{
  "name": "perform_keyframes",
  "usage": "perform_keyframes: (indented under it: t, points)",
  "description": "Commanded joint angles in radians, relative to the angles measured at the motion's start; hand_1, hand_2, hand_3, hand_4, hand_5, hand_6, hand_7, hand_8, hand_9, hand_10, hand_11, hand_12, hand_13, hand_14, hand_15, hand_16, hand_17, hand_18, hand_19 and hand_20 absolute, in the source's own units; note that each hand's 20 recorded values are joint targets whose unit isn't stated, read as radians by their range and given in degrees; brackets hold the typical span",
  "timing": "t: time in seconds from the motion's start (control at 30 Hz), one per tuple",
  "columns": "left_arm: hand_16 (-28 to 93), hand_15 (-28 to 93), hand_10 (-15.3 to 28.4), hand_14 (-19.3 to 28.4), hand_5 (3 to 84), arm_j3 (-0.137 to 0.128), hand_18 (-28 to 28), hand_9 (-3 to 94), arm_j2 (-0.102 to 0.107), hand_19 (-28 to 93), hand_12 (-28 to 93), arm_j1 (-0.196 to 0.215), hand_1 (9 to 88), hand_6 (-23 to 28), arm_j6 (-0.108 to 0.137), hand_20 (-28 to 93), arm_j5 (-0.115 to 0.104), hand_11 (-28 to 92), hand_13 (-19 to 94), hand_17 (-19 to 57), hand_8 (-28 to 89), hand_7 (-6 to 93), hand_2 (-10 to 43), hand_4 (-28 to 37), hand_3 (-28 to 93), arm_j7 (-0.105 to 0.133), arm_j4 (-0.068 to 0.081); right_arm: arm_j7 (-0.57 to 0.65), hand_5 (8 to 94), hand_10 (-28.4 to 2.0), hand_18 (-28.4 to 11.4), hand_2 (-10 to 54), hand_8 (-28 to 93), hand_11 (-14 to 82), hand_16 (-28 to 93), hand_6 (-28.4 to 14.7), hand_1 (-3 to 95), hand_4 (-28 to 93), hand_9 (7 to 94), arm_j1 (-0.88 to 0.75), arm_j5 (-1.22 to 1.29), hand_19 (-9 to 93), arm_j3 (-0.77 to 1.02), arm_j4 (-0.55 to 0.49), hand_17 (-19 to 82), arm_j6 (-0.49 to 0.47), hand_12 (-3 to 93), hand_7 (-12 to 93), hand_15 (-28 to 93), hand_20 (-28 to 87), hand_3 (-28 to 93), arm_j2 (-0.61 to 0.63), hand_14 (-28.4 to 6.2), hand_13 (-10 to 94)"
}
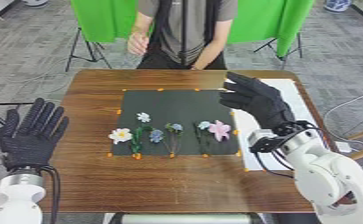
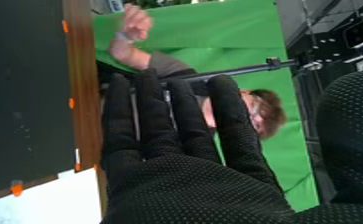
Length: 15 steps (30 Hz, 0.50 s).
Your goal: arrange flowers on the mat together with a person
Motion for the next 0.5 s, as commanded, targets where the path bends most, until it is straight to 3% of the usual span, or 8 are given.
perform_keyframes:
  t: [0.03, 0.17, 0.23, 0.37, 0.5]
  points:
    - [-8, 26, 13.3, 12.9, 41.9, -0.003, 11.2, 35.8, 0.001, 27, 7, 0.016, 25.7, 8.3, -0.031, 9, -0.031, 19, 25, -5.5, -11, 13.9, 14.6, -28.3, 68, 0.014, 0.004, -0.041, 38.1, -16.2, -17.6, 6.6, -8, 3.6, 22, -4.2, 17.9, -23, 37.7, -0.05, 0.033, 38, 0.02, -0.016, 11, 0.071, 15.8, 10, 14, 12, 70, -0.012, -15.2, 33]
    - [-8, 25, 13.5, 12.8, 41.8, -0.006, 11.2, 35.8, 0.01, 27, 7, 0.007, 25.5, 8.7, -0.039, 9, -0.022, 19, 25, -5.5, -11, 13.3, 14.0, -28.3, 69, 0.009, 0.007, -0.04, 39.5, -15.8, -17.6, 8.1, -8, 4.5, 22, -4.2, 17.0, -23, 39.4, -0.069, 0.037, 39, 0.034, -0.019, 11, 0.071, 15.8, 10, 16, 12, 70, -0.021, -14.9, 35]
    - [-8, 25, 13.6, 12.6, 42.1, -0.005, 11.2, 35.8, 0.012, 27, 7, -0.004, 25.5, 9.0, -0.041, 9, -0.028, 19, 25, -5.4, -11, 12.7, 13.8, -28.3, 69, 0.002, 0.011, -0.039, 39.6, -15.5, -17.6, 9.0, -9, 4.6, 22, -4.1, 16.8, -23, 39.6, -0.077, 0.004, 39, 0.04, -0.018, 12, 0.075, 15.7, 10, 16, 12, 70, -0.021, -14.9, 35]
    - [-8, 25, 13.8, 12.2, 42.2, 0.0, 11.2, 36.2, 0.011, 27, 7, -0.003, 26.8, 9.6, -0.049, 9, -0.053, 19, 26, -5.2, -10, 12.2, 13.9, -28.3, 69, 0.01, 0.011, -0.034, 40.5, -15.7, -17.8, 9.5, -9, 7.6, 24, -4.2, 17.1, -23, 43.4, -0.083, -0.023, 49, 0.046, -0.013, 14, 0.076, 16.6, 11, 32, 18, 70, -0.03, -14.2, 41]
    - [-8, 26, 13.9, 12.4, 41.7, 0.0, 11.3, 36.5, 0.01, 27, 7, -0.003, 27.1, 9.0, -0.048, 9, -0.051, 19, 28, -5.0, -10, 12.4, 14.0, -28.3, 69, 0.013, 0.011, -0.041, 41.8, -15.3, -18.1, 9.8, -9, 9.1, 24, -4.2, 17.1, -23, 45.6, -0.082, -0.019, 51, 0.042, -0.011, 14, 0.075, 17.2, 11, 40, 20, 69, -0.037, -14.3, 42]
